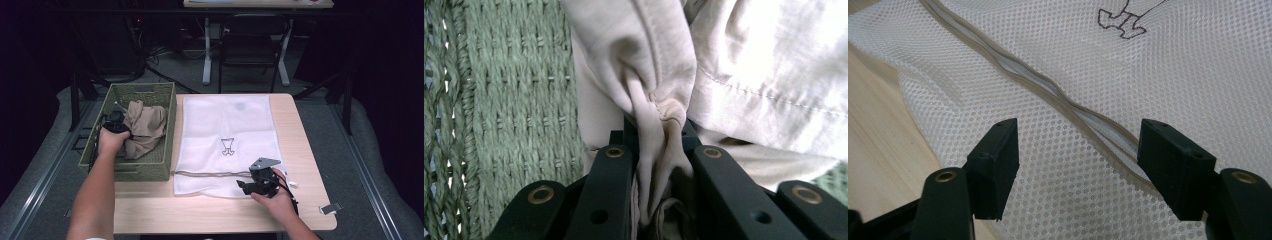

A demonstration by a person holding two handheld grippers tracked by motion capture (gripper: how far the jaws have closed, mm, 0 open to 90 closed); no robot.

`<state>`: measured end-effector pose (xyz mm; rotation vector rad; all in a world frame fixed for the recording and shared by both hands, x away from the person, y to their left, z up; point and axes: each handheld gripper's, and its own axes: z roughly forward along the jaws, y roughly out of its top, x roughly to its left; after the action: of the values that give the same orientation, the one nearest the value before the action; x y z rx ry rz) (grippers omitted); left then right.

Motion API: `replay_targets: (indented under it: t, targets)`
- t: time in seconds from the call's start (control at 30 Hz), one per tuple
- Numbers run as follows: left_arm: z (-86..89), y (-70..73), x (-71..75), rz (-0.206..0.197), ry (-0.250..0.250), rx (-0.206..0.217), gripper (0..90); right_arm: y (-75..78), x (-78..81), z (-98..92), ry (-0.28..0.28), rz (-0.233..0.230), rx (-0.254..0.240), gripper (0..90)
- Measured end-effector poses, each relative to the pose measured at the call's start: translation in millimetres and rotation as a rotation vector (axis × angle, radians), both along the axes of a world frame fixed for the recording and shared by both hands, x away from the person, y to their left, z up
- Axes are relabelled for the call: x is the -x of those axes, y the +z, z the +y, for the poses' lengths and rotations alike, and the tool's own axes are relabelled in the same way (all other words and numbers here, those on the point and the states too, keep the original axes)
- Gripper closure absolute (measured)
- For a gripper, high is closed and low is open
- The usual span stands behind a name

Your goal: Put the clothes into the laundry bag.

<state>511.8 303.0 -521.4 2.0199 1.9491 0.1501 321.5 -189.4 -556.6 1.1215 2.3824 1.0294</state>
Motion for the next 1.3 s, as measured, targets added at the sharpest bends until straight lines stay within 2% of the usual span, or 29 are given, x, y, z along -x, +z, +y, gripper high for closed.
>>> replay_targets:
  t: [0.07,0.27,0.6,0.7,0.87,1.0,1.17,1.3]
  targets:
    - [0.6,3.7,1.2,-0.021,-0.001,0.02,83.8,-0.1,0.2,0.2,-0.001,0.002,0.003,32.8]
    - [-1.7,17.8,4.6,-0.06,-0.034,0.043,84.0,-0.1,0.0,0.0,-0.001,0.002,0.0,32.9]
    - [-11.1,40.1,7.5,-0.117,-0.081,0.054,84.2,0.3,-0.2,-1.3,-0.01,0.0,-0.003,32.8]
    - [-12.5,46.1,9.2,-0.14,-0.088,0.074,84.3,0.7,0.0,-1.7,-0.011,-0.003,-0.004,32.8]
    - [-15.2,55.2,10.7,-0.147,-0.108,0.051,84.3,1.1,0.5,-1.8,-0.011,-0.003,-0.006,32.8]
    - [-12.0,60.4,12.1,-0.136,-0.111,0.034,84.3,1.3,0.8,-2.2,-0.012,-0.003,-0.005,32.9]
    - [-5.6,61.7,15.2,-0.12,-0.094,0.034,83.9,1.5,0.8,-2.8,-0.012,-0.005,-0.007,32.8]
    - [-4.4,60.1,16.0,-0.127,-0.085,0.066,79.2,1.4,0.6,-2.3,-0.011,-0.004,-0.007,32.8]
